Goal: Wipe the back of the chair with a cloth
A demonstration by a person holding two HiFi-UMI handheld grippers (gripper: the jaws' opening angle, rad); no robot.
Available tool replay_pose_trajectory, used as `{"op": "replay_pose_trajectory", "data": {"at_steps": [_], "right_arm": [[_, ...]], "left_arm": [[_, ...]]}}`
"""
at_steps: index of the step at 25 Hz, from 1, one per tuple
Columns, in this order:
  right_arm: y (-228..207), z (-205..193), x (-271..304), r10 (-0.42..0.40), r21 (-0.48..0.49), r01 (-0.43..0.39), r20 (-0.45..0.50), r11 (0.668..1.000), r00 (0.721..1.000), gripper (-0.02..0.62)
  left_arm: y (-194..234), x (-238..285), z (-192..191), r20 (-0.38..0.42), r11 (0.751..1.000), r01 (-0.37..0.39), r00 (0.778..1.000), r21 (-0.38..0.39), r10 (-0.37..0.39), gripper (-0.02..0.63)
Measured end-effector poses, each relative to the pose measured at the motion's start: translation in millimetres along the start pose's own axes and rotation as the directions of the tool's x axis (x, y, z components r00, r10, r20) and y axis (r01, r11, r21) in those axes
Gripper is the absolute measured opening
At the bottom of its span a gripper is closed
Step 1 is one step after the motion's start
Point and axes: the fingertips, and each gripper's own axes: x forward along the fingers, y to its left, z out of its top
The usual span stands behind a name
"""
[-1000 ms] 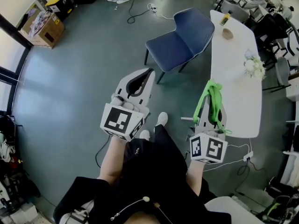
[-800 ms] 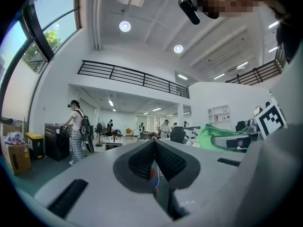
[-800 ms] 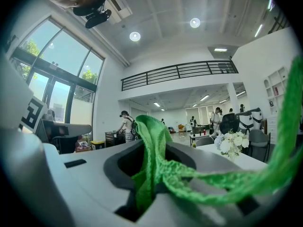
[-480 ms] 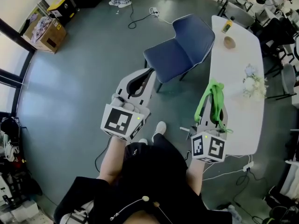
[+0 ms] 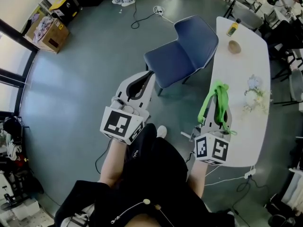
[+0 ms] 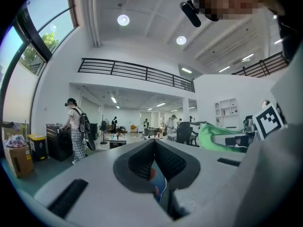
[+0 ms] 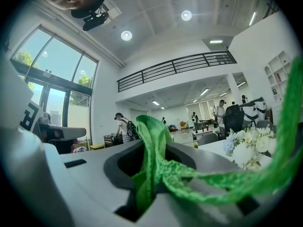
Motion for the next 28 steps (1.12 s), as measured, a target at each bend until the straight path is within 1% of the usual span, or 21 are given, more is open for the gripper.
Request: {"op": "replay_pose_trajectory", "data": {"at_steps": [6,14,17,23,28], "right_arm": [[-20.5,-4.2,24.4,-0.025,0.004,0.025,-0.001,1.000,1.000,0.043],[-39.7,1.6,71.7,-0.083,-0.013,0.083,0.010,0.996,0.997,0.043],[-41.4,4.7,103.2,-0.096,-0.023,0.096,0.012,0.995,0.995,0.043],[-31.7,5.2,170.9,-0.107,-0.054,0.107,-0.008,0.993,0.994,0.043],[-24.6,-1.3,221.9,-0.123,-0.077,0.120,-0.037,0.990,0.992,0.043]], "left_arm": [[4.6,33.6,-2.7,0.003,1.000,0.015,1.000,0.003,-0.015,0.002],[28.4,92.0,-1.5,0.017,0.998,0.061,0.998,-0.009,-0.061,0.002],[49.6,116.6,-0.6,0.019,0.998,0.065,0.998,-0.017,-0.065,0.002],[103.6,161.9,-0.1,0.012,0.997,0.064,0.998,-0.038,-0.064,0.002],[144.7,194.0,-10.2,-0.012,0.996,0.070,0.997,-0.050,-0.070,0.002]]}}
